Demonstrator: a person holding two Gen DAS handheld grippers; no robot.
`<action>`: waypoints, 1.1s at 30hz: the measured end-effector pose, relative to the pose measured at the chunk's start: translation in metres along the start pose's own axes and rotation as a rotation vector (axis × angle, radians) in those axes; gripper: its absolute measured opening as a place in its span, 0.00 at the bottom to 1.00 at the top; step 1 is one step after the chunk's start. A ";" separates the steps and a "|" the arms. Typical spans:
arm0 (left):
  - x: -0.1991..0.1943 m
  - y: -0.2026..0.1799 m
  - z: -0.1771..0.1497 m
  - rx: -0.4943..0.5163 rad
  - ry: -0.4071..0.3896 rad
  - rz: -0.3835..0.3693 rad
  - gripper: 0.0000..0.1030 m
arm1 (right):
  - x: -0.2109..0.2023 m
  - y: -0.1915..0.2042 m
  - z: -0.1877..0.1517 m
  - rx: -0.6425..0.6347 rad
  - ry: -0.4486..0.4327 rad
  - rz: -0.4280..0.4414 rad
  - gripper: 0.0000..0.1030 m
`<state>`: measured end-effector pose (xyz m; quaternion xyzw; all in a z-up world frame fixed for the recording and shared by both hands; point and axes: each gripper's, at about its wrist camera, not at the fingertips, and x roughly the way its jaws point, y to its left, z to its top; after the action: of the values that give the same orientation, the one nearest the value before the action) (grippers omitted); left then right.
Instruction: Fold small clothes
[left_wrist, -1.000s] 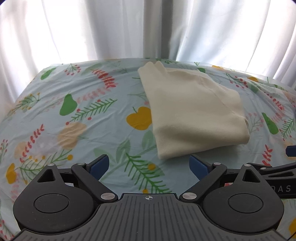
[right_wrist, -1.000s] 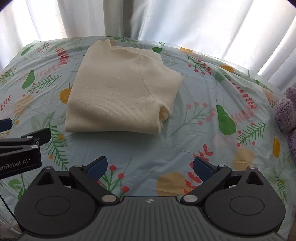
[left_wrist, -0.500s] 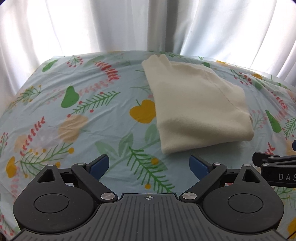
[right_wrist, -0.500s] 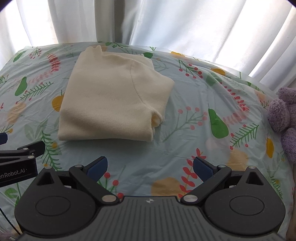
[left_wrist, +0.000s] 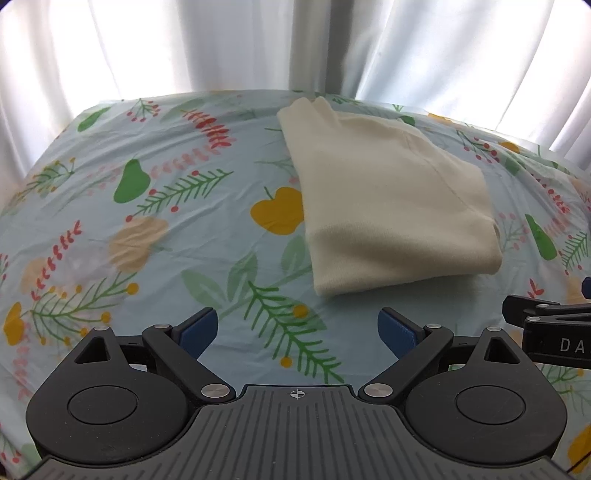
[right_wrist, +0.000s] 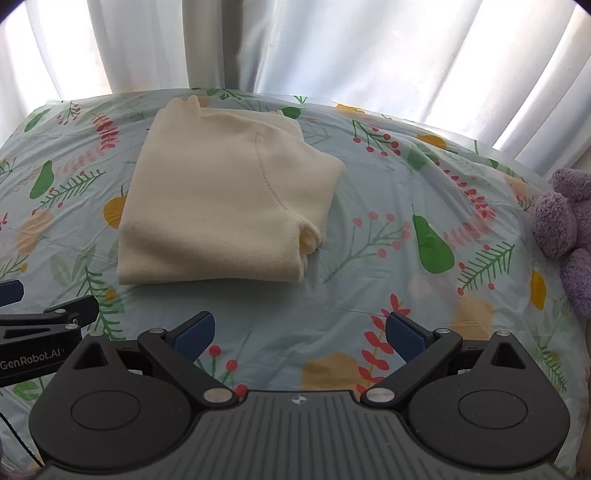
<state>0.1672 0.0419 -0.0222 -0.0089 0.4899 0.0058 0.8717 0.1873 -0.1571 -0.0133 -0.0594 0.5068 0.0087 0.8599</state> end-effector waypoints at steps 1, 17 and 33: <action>0.000 0.000 0.000 0.000 0.001 -0.001 0.94 | 0.000 0.000 0.000 0.000 -0.001 0.001 0.96; 0.003 -0.002 -0.001 0.004 0.017 -0.012 0.94 | 0.000 -0.002 0.000 0.014 0.001 0.011 0.96; 0.003 -0.002 -0.002 -0.005 0.027 -0.018 0.94 | -0.003 -0.004 -0.002 0.026 -0.004 0.024 0.96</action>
<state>0.1671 0.0404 -0.0260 -0.0155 0.5015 -0.0010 0.8650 0.1846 -0.1613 -0.0112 -0.0422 0.5057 0.0129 0.8616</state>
